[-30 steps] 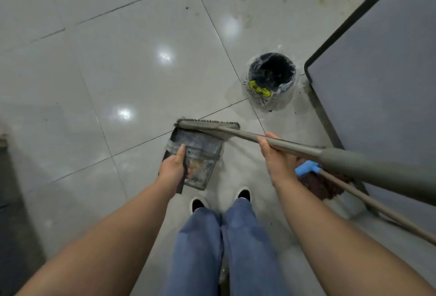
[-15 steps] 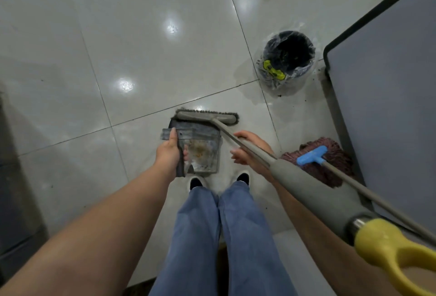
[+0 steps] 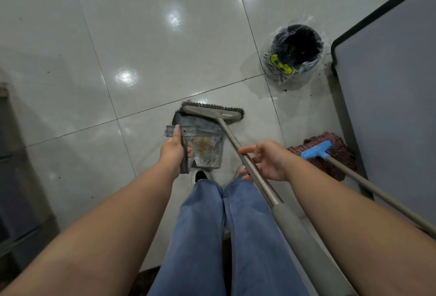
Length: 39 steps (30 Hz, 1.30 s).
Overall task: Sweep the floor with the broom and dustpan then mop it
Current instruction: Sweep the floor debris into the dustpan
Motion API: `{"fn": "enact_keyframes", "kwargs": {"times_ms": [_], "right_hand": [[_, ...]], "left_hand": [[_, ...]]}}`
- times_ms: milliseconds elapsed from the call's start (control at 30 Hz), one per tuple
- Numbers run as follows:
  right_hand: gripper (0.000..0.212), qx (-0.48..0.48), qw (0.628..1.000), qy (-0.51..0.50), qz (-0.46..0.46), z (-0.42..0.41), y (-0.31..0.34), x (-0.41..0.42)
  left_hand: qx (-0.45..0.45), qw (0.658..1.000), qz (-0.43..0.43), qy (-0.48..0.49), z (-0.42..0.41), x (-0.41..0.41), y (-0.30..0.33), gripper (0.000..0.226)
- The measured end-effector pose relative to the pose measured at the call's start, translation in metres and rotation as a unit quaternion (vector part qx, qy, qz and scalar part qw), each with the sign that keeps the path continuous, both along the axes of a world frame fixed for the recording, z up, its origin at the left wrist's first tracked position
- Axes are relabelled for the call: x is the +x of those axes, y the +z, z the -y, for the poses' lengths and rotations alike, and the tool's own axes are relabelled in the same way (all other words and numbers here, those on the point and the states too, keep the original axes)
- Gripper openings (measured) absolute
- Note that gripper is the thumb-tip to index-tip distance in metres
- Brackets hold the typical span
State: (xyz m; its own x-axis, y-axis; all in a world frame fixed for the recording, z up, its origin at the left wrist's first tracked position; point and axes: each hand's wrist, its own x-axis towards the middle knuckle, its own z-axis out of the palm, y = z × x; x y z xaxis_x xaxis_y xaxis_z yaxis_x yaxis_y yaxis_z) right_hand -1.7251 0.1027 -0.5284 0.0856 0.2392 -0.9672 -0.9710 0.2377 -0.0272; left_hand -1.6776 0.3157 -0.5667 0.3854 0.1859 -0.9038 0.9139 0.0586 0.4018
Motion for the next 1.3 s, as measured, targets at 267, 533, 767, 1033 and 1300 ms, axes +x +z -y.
{"fn": "enact_keyframes", "kwargs": {"times_ms": [267, 533, 767, 1033, 1300], "right_hand": [[0.035, -0.144, 0.988, -0.017, -0.059, -0.034, -0.019, 0.004], [0.037, -0.234, 0.972, -0.004, -0.016, -0.032, 0.024, 0.011], [0.036, -0.271, 0.96, -0.014, 0.062, -0.023, 0.101, 0.044], [0.026, -0.361, 0.905, 0.112, 0.195, 0.011, 0.145, 0.109], [0.023, -0.296, 0.935, 0.069, 0.183, 0.083, 0.164, 0.234]], "left_hand": [[0.038, 0.997, 0.004, -0.069, -0.008, 0.003, 0.006, 0.049], [0.018, 0.996, 0.038, -0.08, -0.006, 0.028, 0.048, 0.049], [0.025, 0.982, 0.118, -0.144, -0.026, 0.062, 0.134, 0.044], [0.006, 0.975, 0.159, -0.156, 0.002, 0.134, 0.184, 0.052], [0.056, 0.974, 0.19, -0.111, 0.048, 0.224, 0.203, 0.054]]}}
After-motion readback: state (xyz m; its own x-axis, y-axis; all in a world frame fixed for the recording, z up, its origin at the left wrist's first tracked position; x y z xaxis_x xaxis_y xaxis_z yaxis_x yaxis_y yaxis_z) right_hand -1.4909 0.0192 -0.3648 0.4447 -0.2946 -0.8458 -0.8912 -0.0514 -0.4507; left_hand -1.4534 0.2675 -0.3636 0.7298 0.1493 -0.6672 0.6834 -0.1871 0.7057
